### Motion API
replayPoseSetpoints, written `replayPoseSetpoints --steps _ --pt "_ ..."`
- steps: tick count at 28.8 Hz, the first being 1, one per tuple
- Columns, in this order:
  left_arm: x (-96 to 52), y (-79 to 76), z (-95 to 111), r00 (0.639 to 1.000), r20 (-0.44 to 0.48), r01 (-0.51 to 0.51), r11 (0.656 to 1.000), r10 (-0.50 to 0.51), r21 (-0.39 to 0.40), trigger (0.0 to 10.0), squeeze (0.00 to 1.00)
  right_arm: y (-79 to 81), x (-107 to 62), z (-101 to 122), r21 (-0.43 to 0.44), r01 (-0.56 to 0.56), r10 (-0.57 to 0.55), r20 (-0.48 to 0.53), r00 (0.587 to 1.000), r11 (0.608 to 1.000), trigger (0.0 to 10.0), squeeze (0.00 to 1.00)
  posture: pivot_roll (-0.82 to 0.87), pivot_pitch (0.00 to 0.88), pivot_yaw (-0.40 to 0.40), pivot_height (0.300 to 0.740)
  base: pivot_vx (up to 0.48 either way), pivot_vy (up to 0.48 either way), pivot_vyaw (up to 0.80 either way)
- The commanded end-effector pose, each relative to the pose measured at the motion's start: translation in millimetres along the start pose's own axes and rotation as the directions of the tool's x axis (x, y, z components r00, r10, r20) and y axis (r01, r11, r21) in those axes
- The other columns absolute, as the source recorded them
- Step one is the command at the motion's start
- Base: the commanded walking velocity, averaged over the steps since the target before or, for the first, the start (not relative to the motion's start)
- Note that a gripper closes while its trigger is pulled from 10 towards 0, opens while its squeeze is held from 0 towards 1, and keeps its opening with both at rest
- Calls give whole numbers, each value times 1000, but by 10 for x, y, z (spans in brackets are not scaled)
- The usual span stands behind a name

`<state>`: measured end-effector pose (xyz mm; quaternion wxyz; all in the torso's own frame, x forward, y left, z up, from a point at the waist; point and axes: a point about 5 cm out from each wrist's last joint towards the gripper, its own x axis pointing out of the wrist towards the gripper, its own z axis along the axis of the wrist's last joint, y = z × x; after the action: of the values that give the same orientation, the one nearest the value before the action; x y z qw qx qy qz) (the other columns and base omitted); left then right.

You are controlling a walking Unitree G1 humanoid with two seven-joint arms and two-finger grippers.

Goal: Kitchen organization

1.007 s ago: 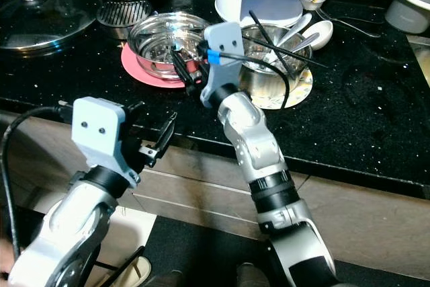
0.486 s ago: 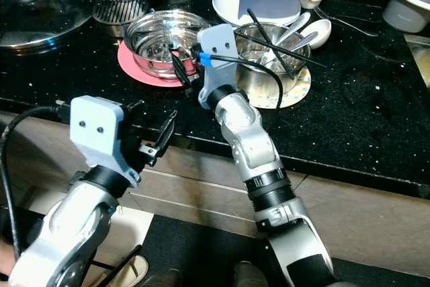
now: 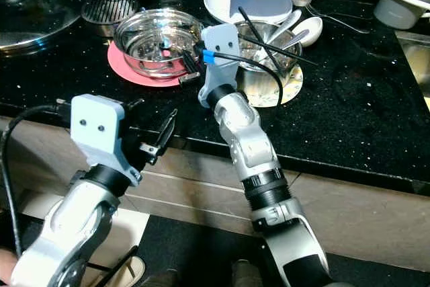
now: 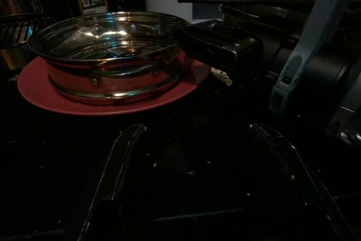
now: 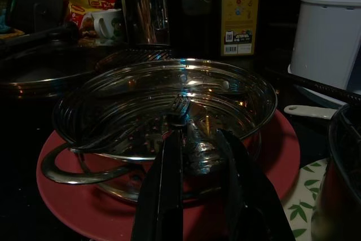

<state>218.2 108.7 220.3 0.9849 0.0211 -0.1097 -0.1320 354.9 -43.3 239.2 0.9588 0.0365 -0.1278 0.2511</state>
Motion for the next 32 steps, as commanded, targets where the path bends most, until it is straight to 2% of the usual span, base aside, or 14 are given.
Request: replayPoseSetpoints --steps 1,10,11,15,16,19,20,23,26,32 --pt "-17 -17 39 1000 13 4 1000 -4 1 10000 0 -25 10 12 14 12 -12 9 1000 1000 0 0 89 158 -92 740 0 0 0" --pt "2 -16 39 1000 17 7 1000 -7 2 10000 0 -44 27 177 35 -11 8 83 996 999 0 0 85 150 -87 740 0 0 0" --pt "13 -16 41 1000 20 9 1000 -9 2 10000 0 -57 31 277 42 -19 14 124 992 999 0 0 85 147 -85 740 0 0 0" --pt "19 -15 43 1000 22 10 1000 -10 4 10000 0 -71 35 393 23 -22 18 166 986 999 0 0 86 145 -86 740 0 0 0" --pt "24 -14 44 1000 23 11 1000 -11 5 10000 0 -81 37 474 -9 -20 22 193 981 1000 0 0 87 141 -85 740 0 0 0" --pt "29 -14 45 1000 25 12 1000 -12 6 10000 0 -95 35 561 -35 -17 24 220 975 999 0 0 88 137 -84 740 0 0 0" --pt "34 -15 47 1000 27 13 1000 -14 6 10000 0 -105 33 612 -76 -15 32 233 972 997 0 0 88 132 -83 740 0 0 0" --pt "35 -15 48 1000 27 14 1000 -14 6 10000 0 -106 31 625 -95 -15 37 237 971 995 0 0 87 131 -82 740 0 0 0" --pt "44 -18 51 999 31 18 1000 -18 6 10000 0 -84 25 630 -170 -24 64 230 971 985 0 0 87 126 -81 740 0 0 0" --pt "43 -30 53 999 31 24 1000 -24 5 10000 0 -19 4 600 -230 -47 97 213 972 972 0 0 88 125 -80 740 0 0 0"
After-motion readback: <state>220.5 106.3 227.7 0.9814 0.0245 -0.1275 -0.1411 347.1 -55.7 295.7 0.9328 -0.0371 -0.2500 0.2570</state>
